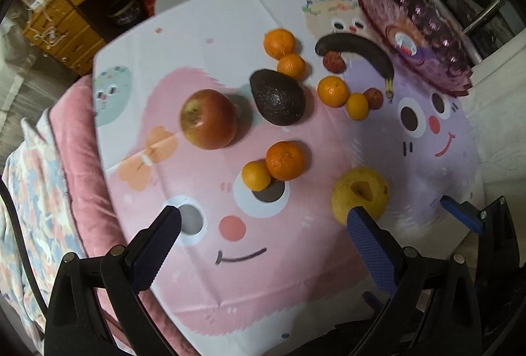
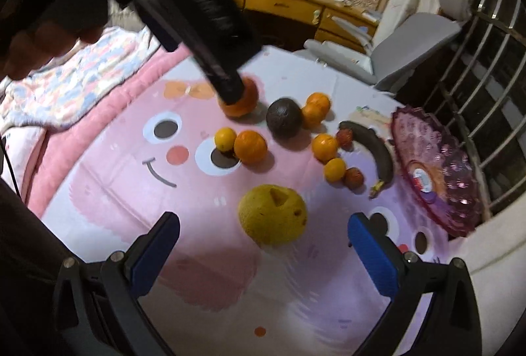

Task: Organize fruits
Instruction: 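Grasp the orange with the left tool while the right tool grasps the yellow pear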

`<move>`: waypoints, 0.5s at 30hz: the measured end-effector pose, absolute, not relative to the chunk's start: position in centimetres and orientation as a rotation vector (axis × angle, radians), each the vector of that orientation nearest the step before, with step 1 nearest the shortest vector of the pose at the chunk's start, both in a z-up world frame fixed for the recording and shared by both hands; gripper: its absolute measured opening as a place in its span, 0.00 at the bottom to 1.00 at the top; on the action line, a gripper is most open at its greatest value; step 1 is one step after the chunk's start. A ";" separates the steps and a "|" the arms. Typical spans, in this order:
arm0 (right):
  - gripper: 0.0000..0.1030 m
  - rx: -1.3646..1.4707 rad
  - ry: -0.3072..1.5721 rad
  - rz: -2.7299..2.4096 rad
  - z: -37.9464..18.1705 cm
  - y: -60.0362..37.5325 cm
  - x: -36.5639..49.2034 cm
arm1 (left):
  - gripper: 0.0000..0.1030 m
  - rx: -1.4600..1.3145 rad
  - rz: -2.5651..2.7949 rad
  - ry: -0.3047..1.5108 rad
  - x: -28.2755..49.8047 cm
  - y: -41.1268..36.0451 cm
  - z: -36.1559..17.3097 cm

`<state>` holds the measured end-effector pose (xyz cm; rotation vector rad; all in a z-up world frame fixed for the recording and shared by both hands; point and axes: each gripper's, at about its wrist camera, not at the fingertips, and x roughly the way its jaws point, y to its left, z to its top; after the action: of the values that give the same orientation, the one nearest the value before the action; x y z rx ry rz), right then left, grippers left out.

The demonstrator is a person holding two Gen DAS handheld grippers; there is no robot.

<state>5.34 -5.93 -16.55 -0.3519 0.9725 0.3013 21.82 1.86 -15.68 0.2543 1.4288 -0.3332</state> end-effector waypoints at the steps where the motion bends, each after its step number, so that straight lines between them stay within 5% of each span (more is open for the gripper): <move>1: 0.99 -0.357 0.988 0.302 -17.3 -5.9 5.7 | 0.98 0.262 -0.339 1.435 22.2 1.6 -16.4; 15: 0.99 -0.304 1.106 0.286 -23.4 -6.9 9.3 | 0.85 0.409 -0.409 1.503 25.7 -2.6 -25.1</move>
<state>9.32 -6.92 -23.36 -0.3039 1.1064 0.2856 25.69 -2.65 -25.15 0.4088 1.5030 -0.4091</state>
